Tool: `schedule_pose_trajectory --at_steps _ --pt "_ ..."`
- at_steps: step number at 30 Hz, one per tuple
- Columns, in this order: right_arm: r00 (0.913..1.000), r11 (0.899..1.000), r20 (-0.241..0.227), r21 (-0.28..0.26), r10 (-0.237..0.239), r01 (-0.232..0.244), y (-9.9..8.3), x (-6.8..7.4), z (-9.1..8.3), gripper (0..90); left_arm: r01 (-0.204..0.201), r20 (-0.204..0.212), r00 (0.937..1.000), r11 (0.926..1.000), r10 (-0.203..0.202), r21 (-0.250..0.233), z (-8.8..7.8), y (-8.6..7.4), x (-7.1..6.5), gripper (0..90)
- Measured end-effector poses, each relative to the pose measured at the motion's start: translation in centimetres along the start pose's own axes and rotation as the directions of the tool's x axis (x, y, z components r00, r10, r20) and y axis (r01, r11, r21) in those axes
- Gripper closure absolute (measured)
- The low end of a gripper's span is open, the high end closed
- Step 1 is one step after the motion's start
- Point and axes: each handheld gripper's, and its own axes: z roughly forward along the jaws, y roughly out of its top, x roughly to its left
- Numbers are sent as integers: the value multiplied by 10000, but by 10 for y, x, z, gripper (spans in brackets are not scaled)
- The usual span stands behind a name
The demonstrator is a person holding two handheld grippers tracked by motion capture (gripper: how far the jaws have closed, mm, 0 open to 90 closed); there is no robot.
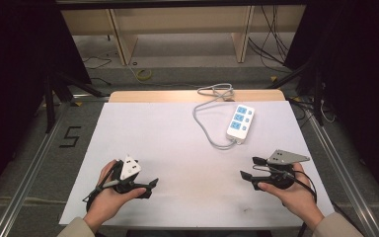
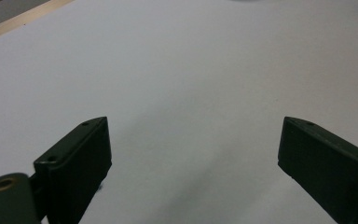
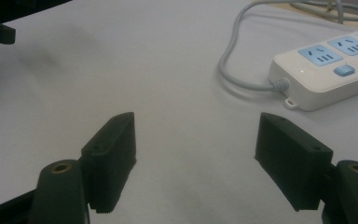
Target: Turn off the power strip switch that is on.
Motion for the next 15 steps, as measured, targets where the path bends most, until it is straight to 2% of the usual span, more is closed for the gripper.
schedule_pose_trajectory --at_steps 15 --pt "10000 9996 -10 -280 21 -22 -4 -1 -6 290 58 30 10000 10000 -58 10 1 1 0 94"
